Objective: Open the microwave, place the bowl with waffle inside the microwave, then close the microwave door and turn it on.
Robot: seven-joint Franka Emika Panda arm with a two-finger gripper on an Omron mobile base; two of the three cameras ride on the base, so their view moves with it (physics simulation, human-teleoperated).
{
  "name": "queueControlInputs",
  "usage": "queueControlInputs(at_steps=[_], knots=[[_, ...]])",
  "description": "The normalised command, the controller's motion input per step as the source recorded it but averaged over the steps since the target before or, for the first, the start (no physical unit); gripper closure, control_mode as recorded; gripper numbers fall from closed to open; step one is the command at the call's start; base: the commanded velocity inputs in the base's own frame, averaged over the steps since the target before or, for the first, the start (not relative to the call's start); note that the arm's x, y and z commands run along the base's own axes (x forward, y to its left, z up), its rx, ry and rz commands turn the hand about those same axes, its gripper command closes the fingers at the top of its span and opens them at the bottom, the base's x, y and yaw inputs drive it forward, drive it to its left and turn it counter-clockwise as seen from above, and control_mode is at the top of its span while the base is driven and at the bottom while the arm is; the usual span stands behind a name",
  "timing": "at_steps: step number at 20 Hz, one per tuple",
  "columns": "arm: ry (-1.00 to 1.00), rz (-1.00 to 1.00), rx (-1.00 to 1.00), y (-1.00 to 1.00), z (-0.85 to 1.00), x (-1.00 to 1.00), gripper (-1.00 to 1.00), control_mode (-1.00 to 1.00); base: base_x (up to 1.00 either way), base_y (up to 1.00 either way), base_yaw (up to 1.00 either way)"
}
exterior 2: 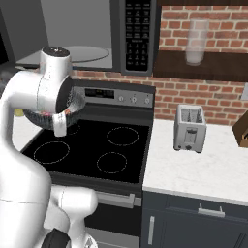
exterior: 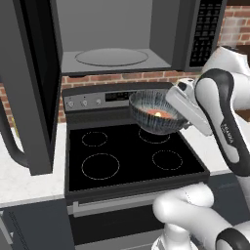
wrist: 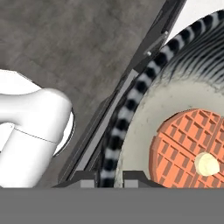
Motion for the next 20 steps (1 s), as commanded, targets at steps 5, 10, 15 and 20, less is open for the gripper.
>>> queueControlInputs(at_steps=[5,10,15,20], knots=[[0.0,-0.04,-0.11,0.01,0.78,0.0,1.0,-1.0,0.0,0.0,0.0],[-0.04,-0.09,-0.06,0.0,0.71,0.0,1.0,-1.0,0.0,0.0,0.0],[-0.25,-0.09,0.0,0.0,0.58,0.0,1.0,-1.0,0.0,0.0,0.0],[-0.27,-0.1,0.0,0.0,0.39,0.11,1.0,-1.0,0.0,0.0,0.0]])
